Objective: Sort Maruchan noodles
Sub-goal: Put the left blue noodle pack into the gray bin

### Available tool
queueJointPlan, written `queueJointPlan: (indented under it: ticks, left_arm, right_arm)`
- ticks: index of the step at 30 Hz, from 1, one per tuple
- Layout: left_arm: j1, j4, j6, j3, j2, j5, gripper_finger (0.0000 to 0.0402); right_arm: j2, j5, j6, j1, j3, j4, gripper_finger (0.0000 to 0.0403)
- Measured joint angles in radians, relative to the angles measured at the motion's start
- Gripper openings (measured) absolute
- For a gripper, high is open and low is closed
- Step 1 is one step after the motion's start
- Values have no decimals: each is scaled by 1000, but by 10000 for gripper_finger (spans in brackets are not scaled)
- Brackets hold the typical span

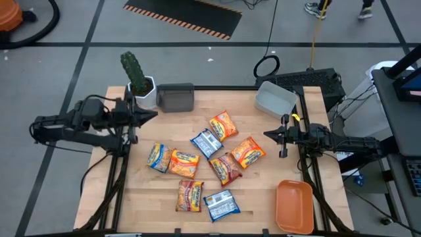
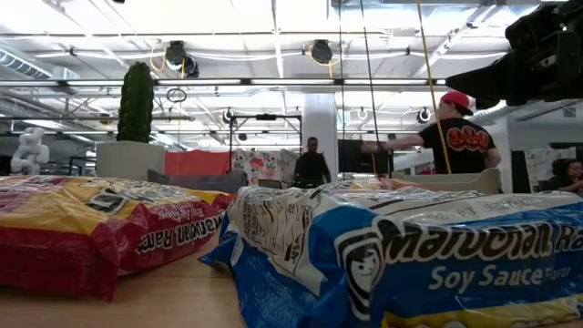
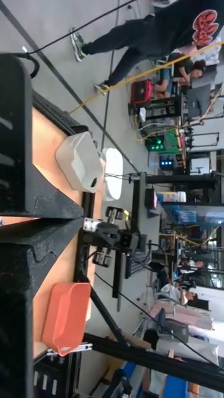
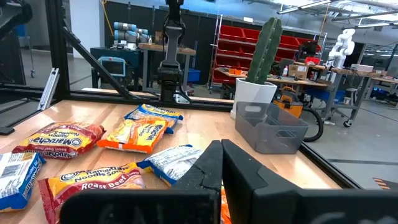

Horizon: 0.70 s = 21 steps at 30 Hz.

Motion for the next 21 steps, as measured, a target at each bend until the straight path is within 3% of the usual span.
queueJointPlan:
  ticks: [21]
  left_arm:
    - [0, -21, 7, 327, 199, -18, 3]
  right_arm:
    - [0, 0, 0, 0, 0, 0, 0]
